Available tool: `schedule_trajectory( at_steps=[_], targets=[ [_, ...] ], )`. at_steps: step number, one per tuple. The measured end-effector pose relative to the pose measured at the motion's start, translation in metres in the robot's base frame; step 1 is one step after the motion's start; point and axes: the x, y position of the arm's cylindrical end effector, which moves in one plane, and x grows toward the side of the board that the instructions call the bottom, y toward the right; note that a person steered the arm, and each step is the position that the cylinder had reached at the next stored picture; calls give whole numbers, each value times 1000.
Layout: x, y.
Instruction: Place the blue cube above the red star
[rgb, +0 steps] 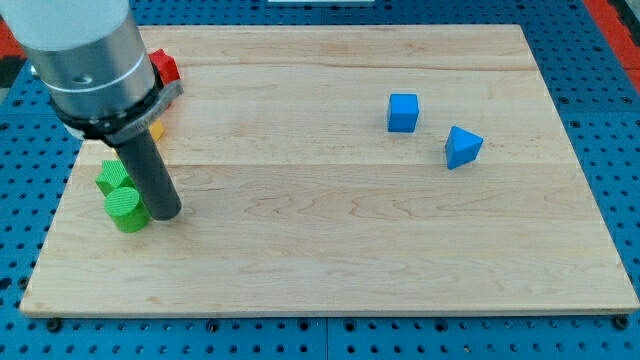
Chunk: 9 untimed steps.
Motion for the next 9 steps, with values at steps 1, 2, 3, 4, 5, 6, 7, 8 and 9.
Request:
schedule_trajectory(
  at_steps=[1,2,3,4,5,6,7,8,9],
  targets=[
    [-15,-8],
    [-20,-6],
    [-20,-5],
    [-20,-5],
    [-18,9],
    [-10,43],
    [-2,80],
    [-2,81],
    [-2,81]
  ],
)
